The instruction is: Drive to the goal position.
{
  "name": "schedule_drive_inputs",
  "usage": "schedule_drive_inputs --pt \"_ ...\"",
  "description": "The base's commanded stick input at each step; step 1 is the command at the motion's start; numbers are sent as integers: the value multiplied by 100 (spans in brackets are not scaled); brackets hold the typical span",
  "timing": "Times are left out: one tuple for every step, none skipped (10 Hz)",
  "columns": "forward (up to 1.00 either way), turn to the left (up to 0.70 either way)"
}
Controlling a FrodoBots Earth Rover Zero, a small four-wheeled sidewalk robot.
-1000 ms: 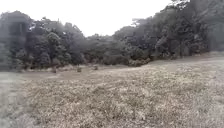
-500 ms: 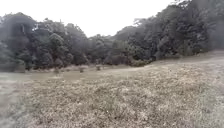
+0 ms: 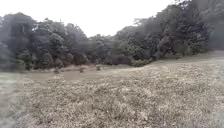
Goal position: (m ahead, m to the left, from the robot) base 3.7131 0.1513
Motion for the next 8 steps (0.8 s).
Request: schedule_drive_inputs --pt "0 35" --pt "0 40" --pt "0 45" --pt "0 45" --pt "0 45" --pt "0 45" --pt "0 45" --pt "0 41"
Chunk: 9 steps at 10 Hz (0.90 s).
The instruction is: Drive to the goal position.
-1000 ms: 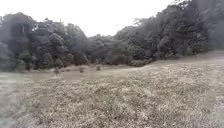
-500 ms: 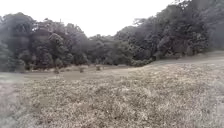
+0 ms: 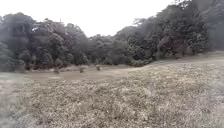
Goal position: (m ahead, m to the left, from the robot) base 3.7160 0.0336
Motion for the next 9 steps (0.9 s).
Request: schedule_drive_inputs --pt "0 26" --pt "0 11" --pt "0 0" --pt "0 0" --pt "0 0" --pt "0 0" --pt "0 0" --pt "0 0" --pt "0 0"
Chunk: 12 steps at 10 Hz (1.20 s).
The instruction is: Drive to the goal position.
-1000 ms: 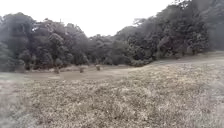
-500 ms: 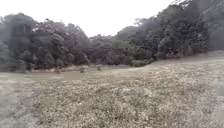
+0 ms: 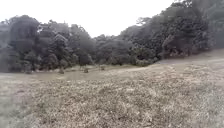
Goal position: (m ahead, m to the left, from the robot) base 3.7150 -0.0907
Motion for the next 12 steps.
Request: schedule_drive_inputs --pt "0 0" --pt "0 0" --pt "29 0" --pt "12 0" --pt "0 0" --pt "0 0" --pt "0 0" --pt "0 0" --pt "0 0" --pt "0 0" --pt "0 0" --pt "0 0"
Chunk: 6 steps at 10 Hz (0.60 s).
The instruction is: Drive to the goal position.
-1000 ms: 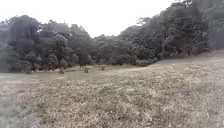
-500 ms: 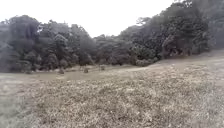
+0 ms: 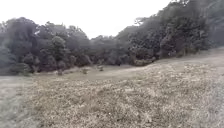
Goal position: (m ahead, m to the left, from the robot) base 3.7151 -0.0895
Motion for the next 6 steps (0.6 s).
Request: schedule_drive_inputs --pt "0 0" --pt "0 34" --pt "0 36" --pt "0 45" --pt "0 45" --pt "0 45"
